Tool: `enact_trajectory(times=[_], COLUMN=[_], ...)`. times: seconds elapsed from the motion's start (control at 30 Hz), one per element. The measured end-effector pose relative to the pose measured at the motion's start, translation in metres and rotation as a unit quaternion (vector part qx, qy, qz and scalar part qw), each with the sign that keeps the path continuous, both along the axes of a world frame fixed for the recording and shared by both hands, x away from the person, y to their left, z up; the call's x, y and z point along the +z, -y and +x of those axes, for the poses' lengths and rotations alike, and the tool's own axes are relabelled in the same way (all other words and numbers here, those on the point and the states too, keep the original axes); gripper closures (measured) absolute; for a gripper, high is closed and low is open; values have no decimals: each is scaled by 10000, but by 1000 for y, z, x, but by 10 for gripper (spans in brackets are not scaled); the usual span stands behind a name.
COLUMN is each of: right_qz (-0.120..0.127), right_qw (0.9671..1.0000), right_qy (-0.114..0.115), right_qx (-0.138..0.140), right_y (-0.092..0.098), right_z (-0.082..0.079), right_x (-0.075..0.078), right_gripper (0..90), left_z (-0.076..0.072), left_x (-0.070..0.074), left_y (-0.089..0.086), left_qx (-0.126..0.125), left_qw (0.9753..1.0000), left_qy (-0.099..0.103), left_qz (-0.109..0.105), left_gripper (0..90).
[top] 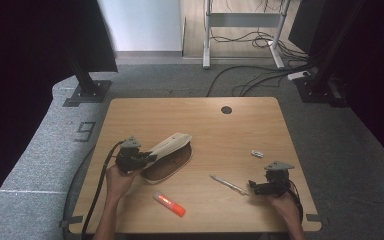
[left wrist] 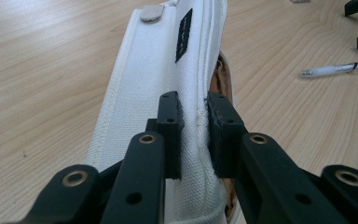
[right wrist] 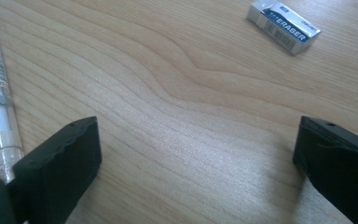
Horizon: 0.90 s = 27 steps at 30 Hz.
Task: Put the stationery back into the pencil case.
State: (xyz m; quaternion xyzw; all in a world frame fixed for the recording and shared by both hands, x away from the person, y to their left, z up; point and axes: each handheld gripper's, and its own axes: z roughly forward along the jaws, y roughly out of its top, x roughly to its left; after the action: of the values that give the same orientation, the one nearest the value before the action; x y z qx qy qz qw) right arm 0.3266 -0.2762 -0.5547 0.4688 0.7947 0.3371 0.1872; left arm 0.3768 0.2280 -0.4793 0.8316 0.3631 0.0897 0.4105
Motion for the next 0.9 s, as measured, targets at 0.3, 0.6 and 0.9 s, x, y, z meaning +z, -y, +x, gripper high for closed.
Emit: enact_trajectory(times=[0.3, 0.6, 0.9], right_qz=[210, 165, 197], right_qw=[9996, 9998, 9998], right_qy=[-150, -134, 3], right_qx=[140, -13, -37], right_y=[7, 13, 21], right_z=[6, 18, 33], right_x=[7, 12, 25], right_gripper=[122, 162, 292], left_z=[1, 1, 0], left_x=[-1, -2, -2], left_y=[-2, -4, -4], left_qx=[-16, 1, -23], left_qw=[10000, 10000, 10000], left_qy=[1, -16, -11], left_qz=[-45, -84, -62], left_gripper=[770, 770, 769])
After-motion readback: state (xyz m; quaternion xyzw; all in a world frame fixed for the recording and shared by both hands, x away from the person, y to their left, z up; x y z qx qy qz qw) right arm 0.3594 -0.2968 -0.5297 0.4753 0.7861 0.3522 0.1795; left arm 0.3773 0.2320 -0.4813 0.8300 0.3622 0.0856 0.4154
